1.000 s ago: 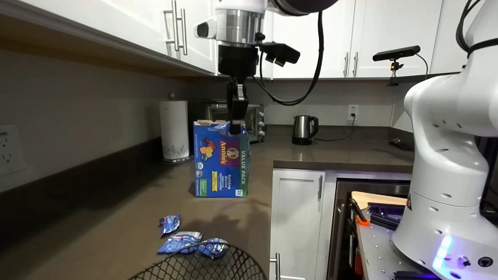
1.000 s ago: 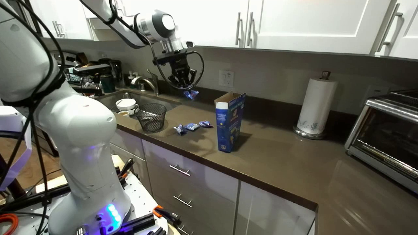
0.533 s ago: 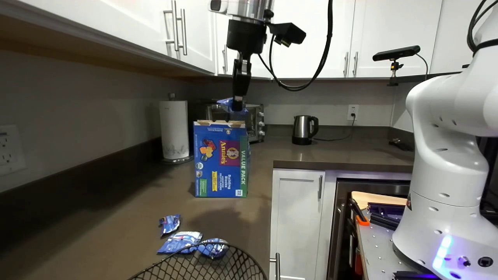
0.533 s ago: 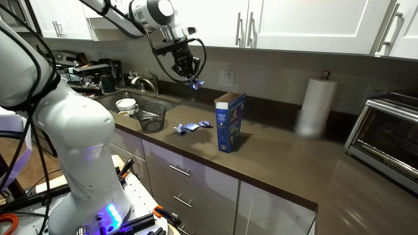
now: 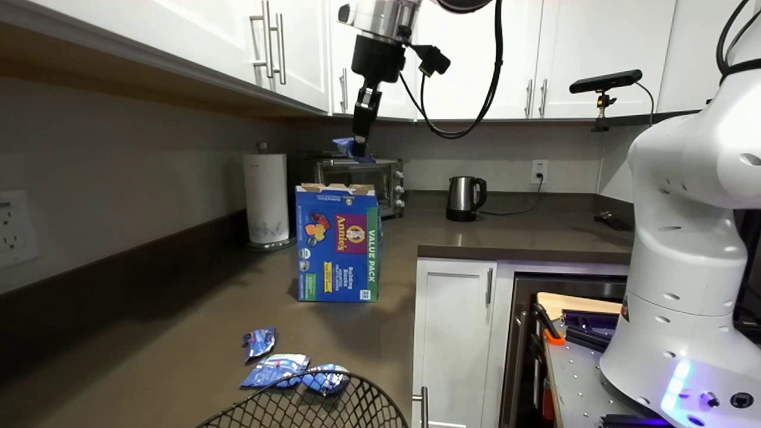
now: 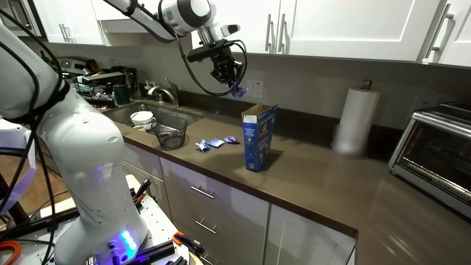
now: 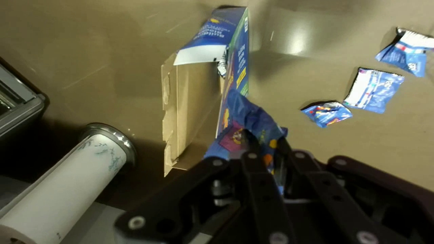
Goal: Pick one packet on the counter and put it in the box
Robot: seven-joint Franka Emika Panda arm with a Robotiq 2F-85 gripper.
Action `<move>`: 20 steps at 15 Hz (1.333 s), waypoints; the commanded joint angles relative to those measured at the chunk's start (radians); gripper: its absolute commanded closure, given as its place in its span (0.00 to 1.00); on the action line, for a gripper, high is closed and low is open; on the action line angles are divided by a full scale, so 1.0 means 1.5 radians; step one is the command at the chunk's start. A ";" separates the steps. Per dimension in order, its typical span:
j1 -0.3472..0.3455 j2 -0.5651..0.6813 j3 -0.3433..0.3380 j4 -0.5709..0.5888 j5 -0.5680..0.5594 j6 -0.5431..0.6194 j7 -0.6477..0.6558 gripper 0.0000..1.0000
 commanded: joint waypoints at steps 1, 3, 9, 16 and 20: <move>-0.033 0.038 0.004 0.014 -0.026 0.045 0.026 0.95; -0.046 0.058 0.004 0.018 -0.031 0.063 0.031 0.95; -0.068 0.132 -0.003 0.041 -0.045 0.097 0.043 0.95; -0.065 0.181 -0.014 0.074 -0.044 0.092 0.044 0.57; -0.062 0.173 -0.014 0.074 -0.040 0.087 0.043 0.31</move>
